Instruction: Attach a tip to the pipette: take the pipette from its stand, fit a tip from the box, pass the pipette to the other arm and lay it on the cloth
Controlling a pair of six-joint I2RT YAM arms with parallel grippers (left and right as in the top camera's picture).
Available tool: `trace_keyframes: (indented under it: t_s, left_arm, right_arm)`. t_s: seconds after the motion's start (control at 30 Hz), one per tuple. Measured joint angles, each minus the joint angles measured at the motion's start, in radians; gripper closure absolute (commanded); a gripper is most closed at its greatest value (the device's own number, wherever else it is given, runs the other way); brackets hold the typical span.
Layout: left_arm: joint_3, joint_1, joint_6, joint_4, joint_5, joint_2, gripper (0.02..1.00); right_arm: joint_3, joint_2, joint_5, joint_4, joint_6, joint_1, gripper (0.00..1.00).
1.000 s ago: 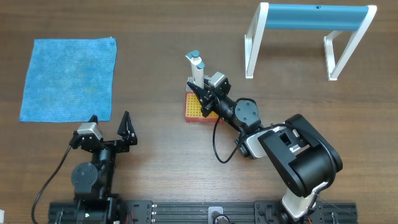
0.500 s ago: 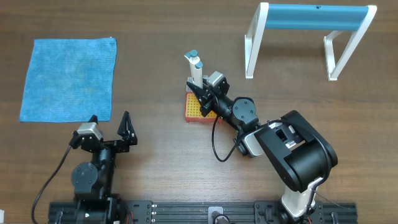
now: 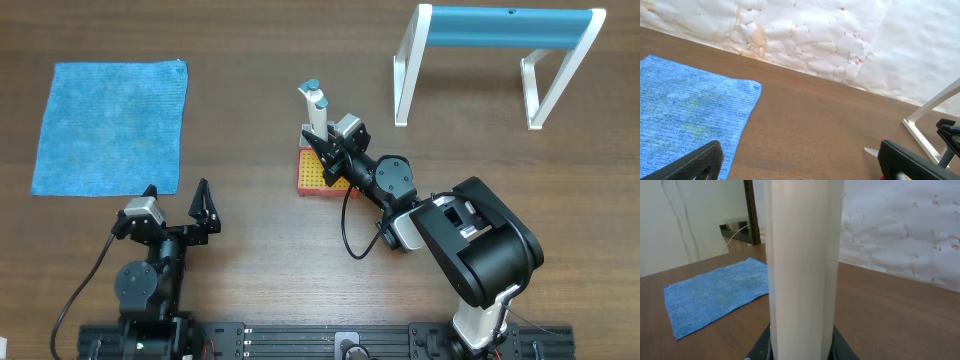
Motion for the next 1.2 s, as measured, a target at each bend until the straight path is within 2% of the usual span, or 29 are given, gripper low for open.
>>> trace_keyframes:
  t_s: [1.2]
  left_arm:
    - [0.000, 0.000, 0.000, 0.000, 0.000, 0.000, 0.023]
  right_arm:
    - [0.013, 0.016, 0.003, -0.024, 0.000, 0.000, 0.919]
